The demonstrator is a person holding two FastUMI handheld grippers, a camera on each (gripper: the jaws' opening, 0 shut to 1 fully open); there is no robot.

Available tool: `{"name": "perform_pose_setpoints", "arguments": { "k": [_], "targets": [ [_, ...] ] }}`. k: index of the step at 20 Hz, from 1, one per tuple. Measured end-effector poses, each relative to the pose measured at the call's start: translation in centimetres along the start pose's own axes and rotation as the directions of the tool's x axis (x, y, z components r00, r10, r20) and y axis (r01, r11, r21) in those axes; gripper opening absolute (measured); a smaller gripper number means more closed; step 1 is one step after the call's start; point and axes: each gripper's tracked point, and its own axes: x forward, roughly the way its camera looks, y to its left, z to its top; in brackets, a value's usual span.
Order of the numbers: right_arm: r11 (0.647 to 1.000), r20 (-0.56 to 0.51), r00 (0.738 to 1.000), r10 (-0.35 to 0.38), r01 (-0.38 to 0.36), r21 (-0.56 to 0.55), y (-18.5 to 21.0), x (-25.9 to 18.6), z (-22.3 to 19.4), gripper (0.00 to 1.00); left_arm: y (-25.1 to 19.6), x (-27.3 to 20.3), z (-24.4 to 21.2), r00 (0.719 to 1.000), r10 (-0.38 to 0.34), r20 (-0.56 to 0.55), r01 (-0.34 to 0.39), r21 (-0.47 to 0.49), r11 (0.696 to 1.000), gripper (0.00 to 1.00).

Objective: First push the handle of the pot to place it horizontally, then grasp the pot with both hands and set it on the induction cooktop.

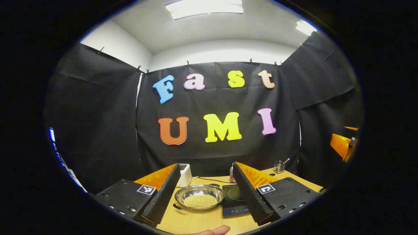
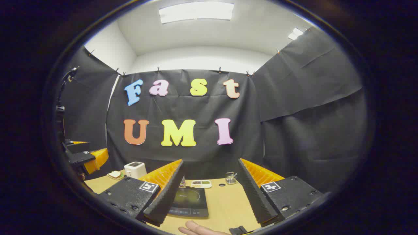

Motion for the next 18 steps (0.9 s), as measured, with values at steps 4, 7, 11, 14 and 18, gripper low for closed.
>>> {"name": "perform_pose_setpoints", "arguments": {
  "k": [4, 7, 11, 14, 18],
  "targets": [
    [1.000, 0.003, 1.000, -0.014, 0.014, -0.004, -0.8, 0.0, -0.3, 0.98, 0.6, -0.4, -0.2, 1.000, -0.004, -0.002, 0.004, -0.009, 1.000, 0.96],
    [1.000, 0.004, 1.000, 0.000, 0.000, 0.011, -0.9, -0.1, -0.4, 0.99, 0.9, -0.5, -0.3, 1.000, -0.002, -0.008, 0.002, -0.012, 1.000, 0.96],
    [1.000, 0.004, 1.000, 0.002, -0.002, 0.006, -1.3, -0.3, -0.5, 0.98, 1.2, -0.4, -0.5, 1.000, 0.001, -0.012, -0.001, -0.023, 1.000, 0.96],
    [1.000, 0.011, 1.000, 0.007, -0.007, 0.001, -1.2, -0.4, -0.5, 0.98, 1.3, -0.2, -0.8, 1.000, -0.006, -0.017, 0.005, -0.032, 0.999, 0.96],
    [1.000, 0.014, 1.000, 0.012, -0.012, -0.008, -1.0, -0.4, -0.9, 0.98, 1.5, 0.7, -3.0, 0.996, -0.032, -0.083, 0.030, -0.021, 0.999, 0.96]
  ]
}}
